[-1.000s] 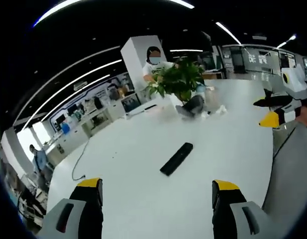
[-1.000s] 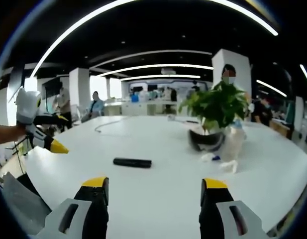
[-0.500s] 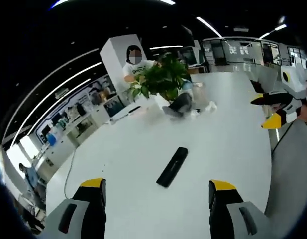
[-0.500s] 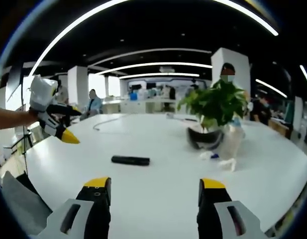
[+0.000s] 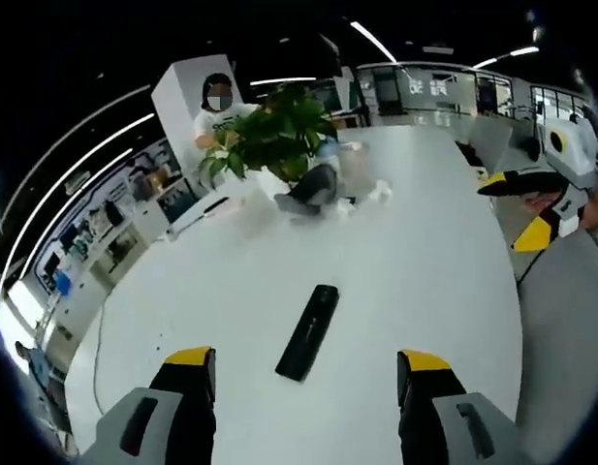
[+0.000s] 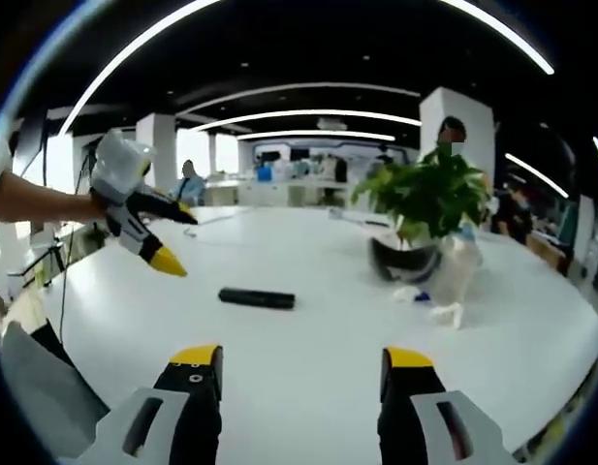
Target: Press the specified remote control buttons in sequence, fully releasing each button before pressing the next.
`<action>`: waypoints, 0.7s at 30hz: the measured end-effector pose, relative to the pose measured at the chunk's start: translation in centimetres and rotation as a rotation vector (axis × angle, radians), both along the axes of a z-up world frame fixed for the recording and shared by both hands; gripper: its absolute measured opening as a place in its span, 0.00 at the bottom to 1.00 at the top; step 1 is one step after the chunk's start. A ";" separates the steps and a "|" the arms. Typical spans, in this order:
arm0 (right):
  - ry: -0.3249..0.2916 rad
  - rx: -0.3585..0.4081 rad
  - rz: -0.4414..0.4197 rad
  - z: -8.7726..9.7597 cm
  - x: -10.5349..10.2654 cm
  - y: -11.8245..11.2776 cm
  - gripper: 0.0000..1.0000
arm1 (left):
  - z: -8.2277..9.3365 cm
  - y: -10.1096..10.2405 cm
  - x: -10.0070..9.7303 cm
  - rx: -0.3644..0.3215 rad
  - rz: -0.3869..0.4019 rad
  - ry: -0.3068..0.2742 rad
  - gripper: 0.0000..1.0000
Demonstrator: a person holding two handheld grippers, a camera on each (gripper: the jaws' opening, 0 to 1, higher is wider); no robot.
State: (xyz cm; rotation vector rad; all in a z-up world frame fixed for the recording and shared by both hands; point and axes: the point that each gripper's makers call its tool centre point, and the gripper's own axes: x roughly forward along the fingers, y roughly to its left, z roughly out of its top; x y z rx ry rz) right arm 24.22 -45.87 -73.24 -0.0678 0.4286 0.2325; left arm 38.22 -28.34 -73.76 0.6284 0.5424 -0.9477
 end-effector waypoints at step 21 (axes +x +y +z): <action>0.066 -0.039 0.003 -1.4 -0.2 0.0 0.55 | -8.1 -0.8 4.2 0.169 -0.127 0.180 0.61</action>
